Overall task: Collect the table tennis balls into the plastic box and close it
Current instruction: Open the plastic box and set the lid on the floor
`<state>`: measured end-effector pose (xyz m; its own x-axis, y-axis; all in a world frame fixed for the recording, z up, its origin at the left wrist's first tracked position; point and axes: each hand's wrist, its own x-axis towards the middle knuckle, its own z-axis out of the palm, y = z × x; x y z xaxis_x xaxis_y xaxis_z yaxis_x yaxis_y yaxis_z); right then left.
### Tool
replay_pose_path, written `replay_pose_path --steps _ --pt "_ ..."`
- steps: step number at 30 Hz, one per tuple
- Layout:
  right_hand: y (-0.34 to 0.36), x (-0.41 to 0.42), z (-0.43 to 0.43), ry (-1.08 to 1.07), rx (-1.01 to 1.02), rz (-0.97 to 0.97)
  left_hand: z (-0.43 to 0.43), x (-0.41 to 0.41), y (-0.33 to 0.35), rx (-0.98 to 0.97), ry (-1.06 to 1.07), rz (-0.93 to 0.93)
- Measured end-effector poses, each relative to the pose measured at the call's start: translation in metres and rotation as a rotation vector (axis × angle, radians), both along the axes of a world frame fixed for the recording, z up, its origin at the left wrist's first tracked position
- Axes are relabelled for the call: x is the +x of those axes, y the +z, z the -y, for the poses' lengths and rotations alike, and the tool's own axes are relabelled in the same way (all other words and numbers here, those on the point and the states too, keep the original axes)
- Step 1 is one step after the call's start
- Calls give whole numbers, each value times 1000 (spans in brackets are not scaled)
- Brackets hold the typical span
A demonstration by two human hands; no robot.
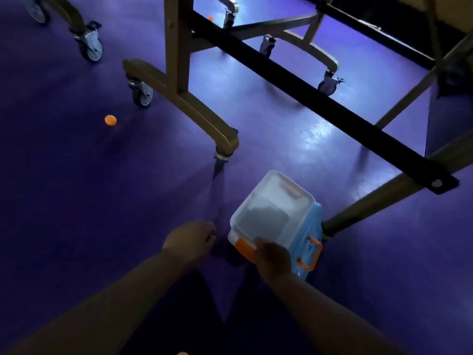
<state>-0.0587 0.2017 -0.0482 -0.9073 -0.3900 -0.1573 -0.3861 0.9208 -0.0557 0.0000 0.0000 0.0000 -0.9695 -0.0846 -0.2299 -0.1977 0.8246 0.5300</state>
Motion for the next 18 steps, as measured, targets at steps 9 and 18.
replay_pose_path --steps 9,18 --pt "-2 31 -2 33 -320 15 -15 -5 -24 173 89 138" --pt "-15 26 -44 -4 -435 -117 -32 -17 -53 130 269 238"
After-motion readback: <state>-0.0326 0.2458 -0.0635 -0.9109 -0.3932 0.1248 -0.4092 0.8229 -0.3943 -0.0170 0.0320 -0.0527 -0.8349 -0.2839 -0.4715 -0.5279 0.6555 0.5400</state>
